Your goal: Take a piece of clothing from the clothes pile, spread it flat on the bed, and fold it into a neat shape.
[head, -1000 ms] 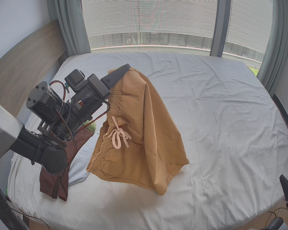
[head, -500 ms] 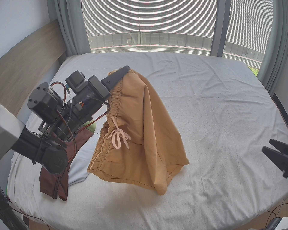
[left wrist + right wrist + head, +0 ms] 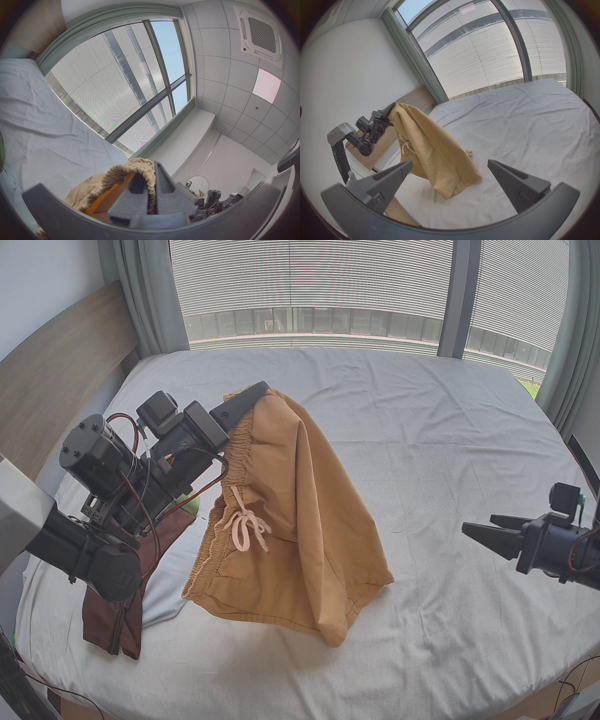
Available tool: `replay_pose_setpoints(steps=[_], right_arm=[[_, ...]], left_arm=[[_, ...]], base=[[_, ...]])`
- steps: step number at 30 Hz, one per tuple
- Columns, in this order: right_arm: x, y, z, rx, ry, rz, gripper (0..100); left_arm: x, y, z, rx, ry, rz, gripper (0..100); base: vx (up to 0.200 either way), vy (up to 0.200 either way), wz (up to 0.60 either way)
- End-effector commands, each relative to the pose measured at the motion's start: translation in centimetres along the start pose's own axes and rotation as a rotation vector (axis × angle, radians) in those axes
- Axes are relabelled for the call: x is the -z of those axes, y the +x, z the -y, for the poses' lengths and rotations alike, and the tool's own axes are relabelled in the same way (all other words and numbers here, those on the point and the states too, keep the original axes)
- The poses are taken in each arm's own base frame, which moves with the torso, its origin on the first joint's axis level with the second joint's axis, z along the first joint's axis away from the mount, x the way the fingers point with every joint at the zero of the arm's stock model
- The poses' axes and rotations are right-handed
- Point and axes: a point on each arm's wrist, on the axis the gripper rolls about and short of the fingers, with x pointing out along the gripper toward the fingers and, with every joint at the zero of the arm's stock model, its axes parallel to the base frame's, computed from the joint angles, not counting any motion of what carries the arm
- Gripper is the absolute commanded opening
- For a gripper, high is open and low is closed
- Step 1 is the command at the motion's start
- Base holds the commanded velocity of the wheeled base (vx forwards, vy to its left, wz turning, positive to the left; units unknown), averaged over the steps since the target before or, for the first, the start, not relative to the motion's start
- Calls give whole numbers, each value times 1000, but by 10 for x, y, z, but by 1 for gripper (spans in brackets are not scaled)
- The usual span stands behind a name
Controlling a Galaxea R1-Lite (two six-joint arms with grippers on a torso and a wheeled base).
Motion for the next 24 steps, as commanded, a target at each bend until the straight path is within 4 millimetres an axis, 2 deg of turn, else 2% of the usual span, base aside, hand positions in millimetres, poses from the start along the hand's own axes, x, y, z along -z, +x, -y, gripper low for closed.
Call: replay_pose_setpoints(steps=[1,10,13,24], right_arm=[[25,42,18,21,41,-141,100],[54,74,22,1,48,-226,100],[66,92,22,-15,41,-260,100],[89,125,16,-54,23,-308,100]], left_arm=[[0,0,-2,-4,1,-1,0],[3,0,-4,-10,1,-5,0],[3,0,-5,-11,2,-6,0],[3,0,-5,-13,2,-6,0]], base=[[0,0,0],[0,0,0],[0,0,0],[0,0,0]])
